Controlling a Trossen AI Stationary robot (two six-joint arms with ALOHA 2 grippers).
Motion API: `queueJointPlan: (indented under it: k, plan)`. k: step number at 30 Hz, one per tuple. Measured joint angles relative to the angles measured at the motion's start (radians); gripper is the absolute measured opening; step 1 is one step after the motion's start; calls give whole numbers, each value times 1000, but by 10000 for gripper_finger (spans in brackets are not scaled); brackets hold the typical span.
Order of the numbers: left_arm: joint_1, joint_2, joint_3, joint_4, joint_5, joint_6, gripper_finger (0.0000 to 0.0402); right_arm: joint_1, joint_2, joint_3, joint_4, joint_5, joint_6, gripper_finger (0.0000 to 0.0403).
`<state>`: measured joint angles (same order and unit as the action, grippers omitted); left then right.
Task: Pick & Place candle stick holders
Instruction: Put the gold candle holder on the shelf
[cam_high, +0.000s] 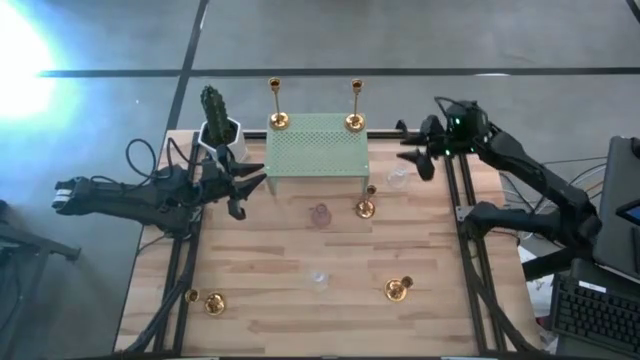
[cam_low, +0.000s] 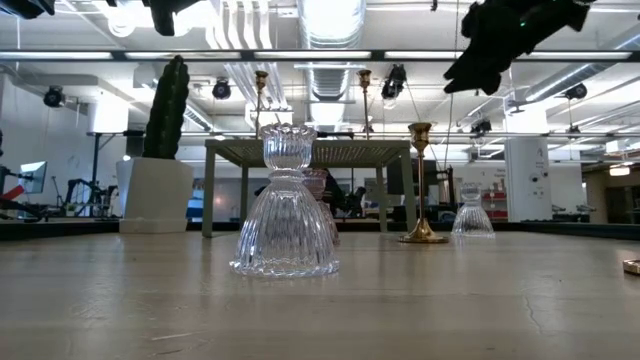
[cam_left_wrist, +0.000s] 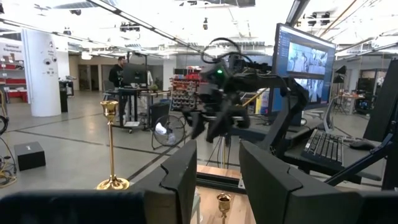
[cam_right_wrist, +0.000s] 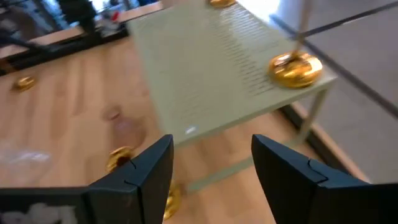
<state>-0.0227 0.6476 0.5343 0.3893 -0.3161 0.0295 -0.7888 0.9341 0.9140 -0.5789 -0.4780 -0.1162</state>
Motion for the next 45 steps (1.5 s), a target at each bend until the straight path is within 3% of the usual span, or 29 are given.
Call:
queueJointPlan:
  k: [16,25,39,45]
  plan:
    - [0,0,0,0,0,-1,126,272,-297,-307,-32,3,255,191]
    - [0,-3,0,3,0,-1,126,437,-426,-334,-235,6,430,191]
    - [0,-5,0,8,0,-33,126,800,-528,-465,-220,83,698,172]
    - [0,-5,0,8,0,-50,126,975,-541,-559,-77,118,824,162]
